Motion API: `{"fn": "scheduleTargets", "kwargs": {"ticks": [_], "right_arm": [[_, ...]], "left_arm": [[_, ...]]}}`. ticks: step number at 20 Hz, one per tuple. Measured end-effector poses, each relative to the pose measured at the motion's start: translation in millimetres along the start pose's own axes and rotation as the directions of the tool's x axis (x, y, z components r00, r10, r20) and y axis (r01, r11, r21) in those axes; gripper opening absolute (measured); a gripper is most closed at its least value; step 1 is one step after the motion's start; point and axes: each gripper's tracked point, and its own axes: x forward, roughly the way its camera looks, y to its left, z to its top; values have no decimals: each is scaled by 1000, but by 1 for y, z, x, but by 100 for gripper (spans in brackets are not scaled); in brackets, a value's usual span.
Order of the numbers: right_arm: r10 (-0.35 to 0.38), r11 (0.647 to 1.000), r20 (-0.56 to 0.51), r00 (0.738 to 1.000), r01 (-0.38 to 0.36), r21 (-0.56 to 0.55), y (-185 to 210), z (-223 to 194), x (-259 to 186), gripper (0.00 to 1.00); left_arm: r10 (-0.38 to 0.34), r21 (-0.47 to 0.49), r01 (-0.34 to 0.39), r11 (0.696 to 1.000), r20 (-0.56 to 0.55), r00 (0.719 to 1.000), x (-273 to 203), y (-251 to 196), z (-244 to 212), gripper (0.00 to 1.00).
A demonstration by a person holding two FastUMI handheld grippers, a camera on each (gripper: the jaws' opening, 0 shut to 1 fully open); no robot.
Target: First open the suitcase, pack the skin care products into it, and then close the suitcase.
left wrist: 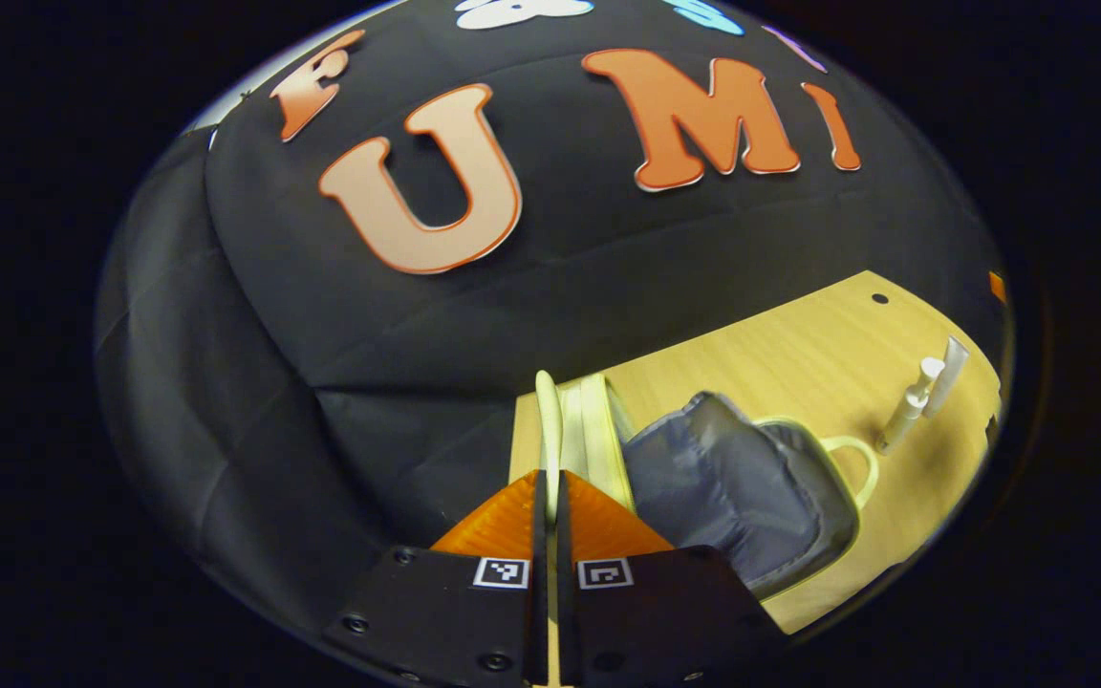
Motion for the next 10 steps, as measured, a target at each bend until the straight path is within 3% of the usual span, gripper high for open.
{"fn": "scheduleTargets", "kwargs": {"ticks": [2,4,6,7,10], "right_arm": [[-13,1000,9,1000,13,3,4,1,-2,100],[-25,1000,9,1000,25,19,9,-1,-3,95],[-22,999,-1,1000,22,39,19,-7,-6,95],[-20,999,-4,1000,20,40,23,-8,-8,100],[-30,1000,-2,1000,30,8,31,-11,-10,95]], "left_arm": [[-2,-33,1,999,-26,1000,4,-3,-10,5],[-14,-51,11,999,-45,999,11,-2,-19,5],[-28,-83,22,996,-65,997,12,-3,-25,5],[-31,-98,23,995,-83,996,11,-4,-29,5],[-75,-147,53,988,-147,986,29,-9,-55,5]]}}
